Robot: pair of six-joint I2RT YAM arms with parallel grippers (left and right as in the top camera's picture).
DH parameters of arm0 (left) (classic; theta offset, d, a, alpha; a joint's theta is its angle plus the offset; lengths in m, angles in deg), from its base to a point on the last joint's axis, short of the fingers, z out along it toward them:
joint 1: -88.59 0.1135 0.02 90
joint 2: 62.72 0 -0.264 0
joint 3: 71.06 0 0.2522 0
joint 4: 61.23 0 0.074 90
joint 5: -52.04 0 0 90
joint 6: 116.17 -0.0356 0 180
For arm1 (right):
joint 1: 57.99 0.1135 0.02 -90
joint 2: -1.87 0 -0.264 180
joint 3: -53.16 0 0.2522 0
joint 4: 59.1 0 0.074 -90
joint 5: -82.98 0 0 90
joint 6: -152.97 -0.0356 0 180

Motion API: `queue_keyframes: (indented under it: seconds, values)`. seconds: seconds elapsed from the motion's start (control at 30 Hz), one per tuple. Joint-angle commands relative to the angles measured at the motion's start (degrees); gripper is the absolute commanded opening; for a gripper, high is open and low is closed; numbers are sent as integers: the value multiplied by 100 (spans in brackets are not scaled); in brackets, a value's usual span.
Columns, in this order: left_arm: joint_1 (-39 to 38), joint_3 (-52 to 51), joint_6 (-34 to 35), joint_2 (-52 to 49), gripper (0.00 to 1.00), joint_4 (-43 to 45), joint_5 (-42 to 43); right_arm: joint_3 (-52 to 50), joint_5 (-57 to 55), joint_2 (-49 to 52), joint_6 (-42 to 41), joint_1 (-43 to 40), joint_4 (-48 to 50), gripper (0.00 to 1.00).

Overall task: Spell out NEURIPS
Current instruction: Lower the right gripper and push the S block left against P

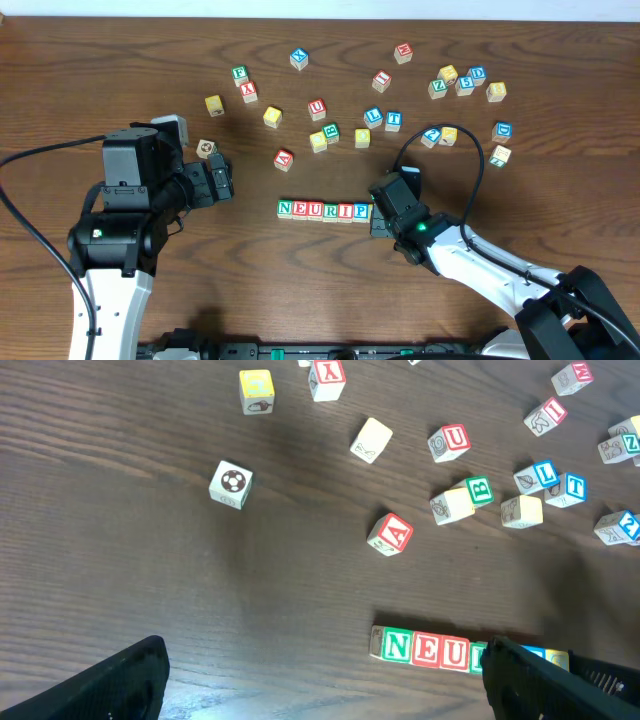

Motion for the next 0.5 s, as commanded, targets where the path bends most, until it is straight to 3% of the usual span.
queue_keyframes:
  seconds: [0.0, 0.47]
  values:
    - [33, 157, -52, 2, 98, -17, 70, -42, -63, 39, 118, 66, 39, 1]
    - [33, 157, -52, 2, 98, -17, 70, -42, 129, 39, 221, 66, 52, 1]
